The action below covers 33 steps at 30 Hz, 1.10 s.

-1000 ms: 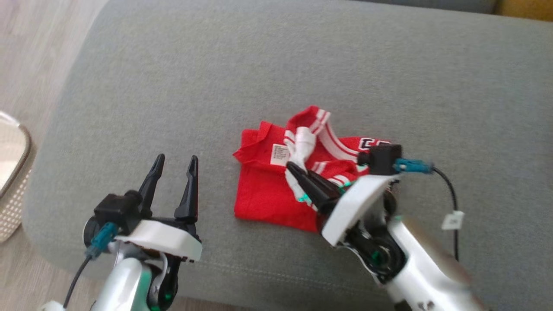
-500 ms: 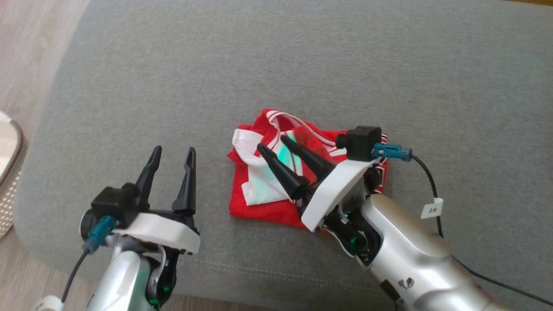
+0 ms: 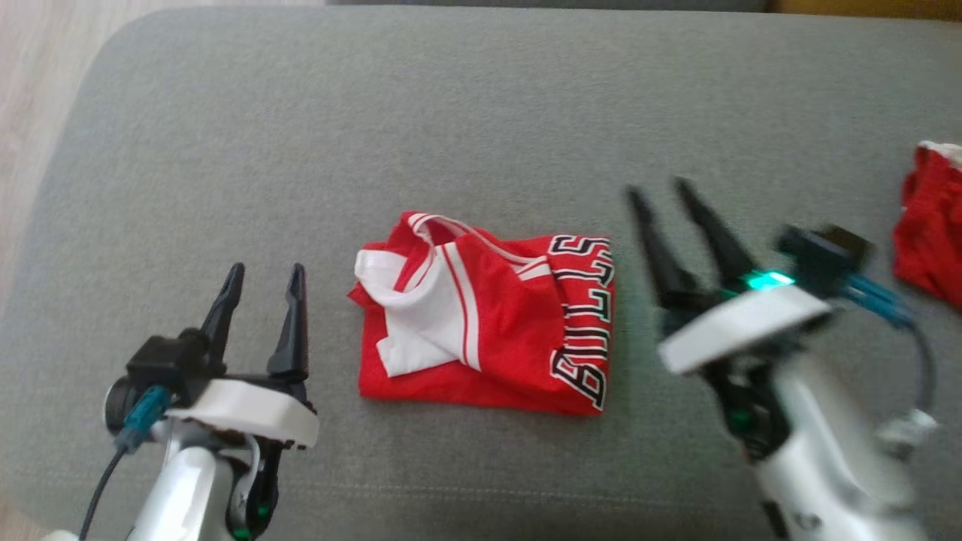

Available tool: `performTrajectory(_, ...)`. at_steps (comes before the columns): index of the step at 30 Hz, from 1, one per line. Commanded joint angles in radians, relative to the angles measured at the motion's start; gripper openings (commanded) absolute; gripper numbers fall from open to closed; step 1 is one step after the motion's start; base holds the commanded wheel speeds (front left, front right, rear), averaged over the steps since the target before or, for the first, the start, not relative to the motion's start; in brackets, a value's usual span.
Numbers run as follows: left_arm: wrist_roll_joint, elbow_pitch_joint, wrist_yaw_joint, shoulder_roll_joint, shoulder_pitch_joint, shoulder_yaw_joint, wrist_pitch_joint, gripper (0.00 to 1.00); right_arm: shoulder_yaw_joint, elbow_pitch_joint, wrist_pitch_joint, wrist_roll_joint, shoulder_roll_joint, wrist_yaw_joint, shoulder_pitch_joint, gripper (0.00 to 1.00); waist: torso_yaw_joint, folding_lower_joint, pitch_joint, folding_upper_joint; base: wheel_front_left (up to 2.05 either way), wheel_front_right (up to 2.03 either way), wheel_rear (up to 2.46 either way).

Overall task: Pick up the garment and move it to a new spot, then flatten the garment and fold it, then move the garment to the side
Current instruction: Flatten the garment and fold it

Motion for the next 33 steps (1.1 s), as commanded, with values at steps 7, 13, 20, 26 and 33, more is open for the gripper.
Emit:
performTrajectory(7, 0.006, -0.056, 0.020, 0.052, 0.019, 0.046, 0.011, 1.00, -0.258, -0.207, 0.079, -0.205, 0.004, -0.001, 0.207, 1.00, -0.050, 0.0000, -0.040, 0.0000, 0.00, 0.00, 0.00)
performTrajectory(13, 0.004, -0.076, 0.028, 0.065, 0.054, 0.045, 0.027, 1.00, -0.335, -0.346, 0.107, -0.329, 0.008, -0.001, 0.303, 1.00, -0.067, 0.0000, -0.066, 0.0000, 0.00, 0.00, 0.00)
performTrajectory(20, 0.008, -0.102, 0.034, 0.079, 0.083, 0.035, 0.043, 1.00, -0.359, -0.405, 0.097, -0.388, 0.008, -0.001, 0.373, 1.00, -0.067, 0.0000, -0.096, 0.0000, 0.00, 0.00, 0.00)
performTrajectory(26, 0.009, -0.123, 0.038, 0.090, 0.100, 0.029, 0.056, 1.00, -0.375, -0.403, 0.095, -0.388, 0.022, -0.001, 0.404, 1.00, -0.069, 0.0000, -0.101, 0.0000, 0.00, 0.00, 0.00)
performTrajectory(33, 0.010, -0.137, 0.044, 0.095, 0.101, 0.022, 0.063, 1.00, -0.378, -0.398, 0.097, -0.395, 0.027, -0.001, 0.403, 1.00, -0.070, 0.0000, -0.095, 0.0000, 0.00, 0.00, 0.00)
